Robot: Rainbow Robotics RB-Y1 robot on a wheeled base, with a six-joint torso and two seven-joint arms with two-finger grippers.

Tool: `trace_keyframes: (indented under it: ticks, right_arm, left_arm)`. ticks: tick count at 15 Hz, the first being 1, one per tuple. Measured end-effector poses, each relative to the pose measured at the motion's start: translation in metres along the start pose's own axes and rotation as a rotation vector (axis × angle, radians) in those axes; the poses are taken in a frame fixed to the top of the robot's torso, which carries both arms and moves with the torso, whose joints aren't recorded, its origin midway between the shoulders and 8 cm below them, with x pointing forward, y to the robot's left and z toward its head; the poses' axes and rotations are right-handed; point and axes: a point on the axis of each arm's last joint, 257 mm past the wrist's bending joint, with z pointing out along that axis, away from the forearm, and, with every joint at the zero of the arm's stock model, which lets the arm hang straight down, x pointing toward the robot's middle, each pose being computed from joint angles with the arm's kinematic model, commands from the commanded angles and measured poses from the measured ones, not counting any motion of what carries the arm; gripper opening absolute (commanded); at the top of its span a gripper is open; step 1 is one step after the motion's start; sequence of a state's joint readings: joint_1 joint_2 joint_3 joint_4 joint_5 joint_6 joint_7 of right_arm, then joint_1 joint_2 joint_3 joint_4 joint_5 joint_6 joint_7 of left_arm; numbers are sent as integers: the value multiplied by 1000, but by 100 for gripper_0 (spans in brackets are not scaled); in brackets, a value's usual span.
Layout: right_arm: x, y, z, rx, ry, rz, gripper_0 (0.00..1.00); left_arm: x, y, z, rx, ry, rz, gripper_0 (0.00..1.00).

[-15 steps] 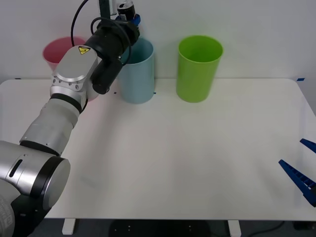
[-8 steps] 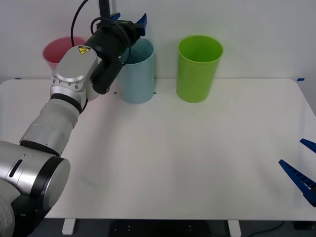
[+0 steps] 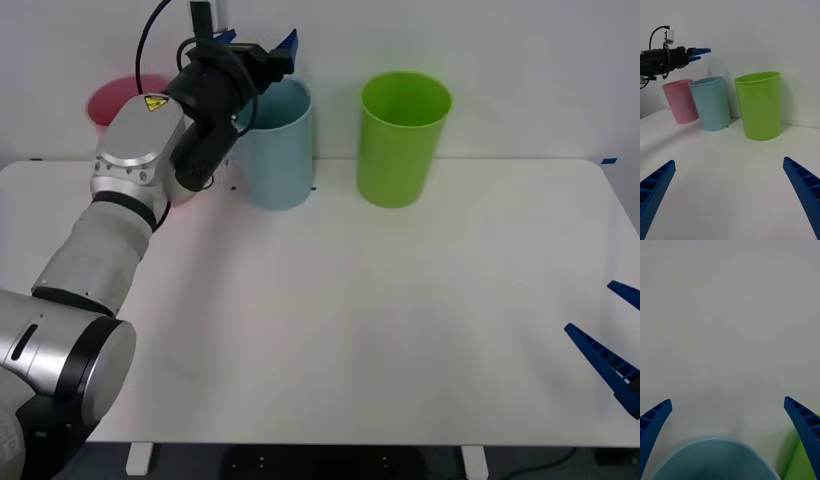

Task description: Grasp the object on the table and drop it into the matching bin: aluminum can to the light blue bin, PET bottle to the pink bin.

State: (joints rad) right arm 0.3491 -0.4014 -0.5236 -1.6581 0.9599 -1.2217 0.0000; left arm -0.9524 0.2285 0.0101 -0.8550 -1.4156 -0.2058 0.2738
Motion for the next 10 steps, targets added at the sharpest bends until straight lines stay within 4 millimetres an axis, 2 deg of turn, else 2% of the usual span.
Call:
trace_keyframes:
  ticks: [4,8,10]
  right_arm:
    - [0,0,0,0,0,0,100]
    - [0,0,0,0,0,0,100]
    - [0,0,0,0,0,0,100]
  left_arm:
    - [-2,35,-24,3,-13,-53,100]
    - [0,83,-62,-27,-23,-91,100]
    - [5,99,-78,-35,-19,-99,100]
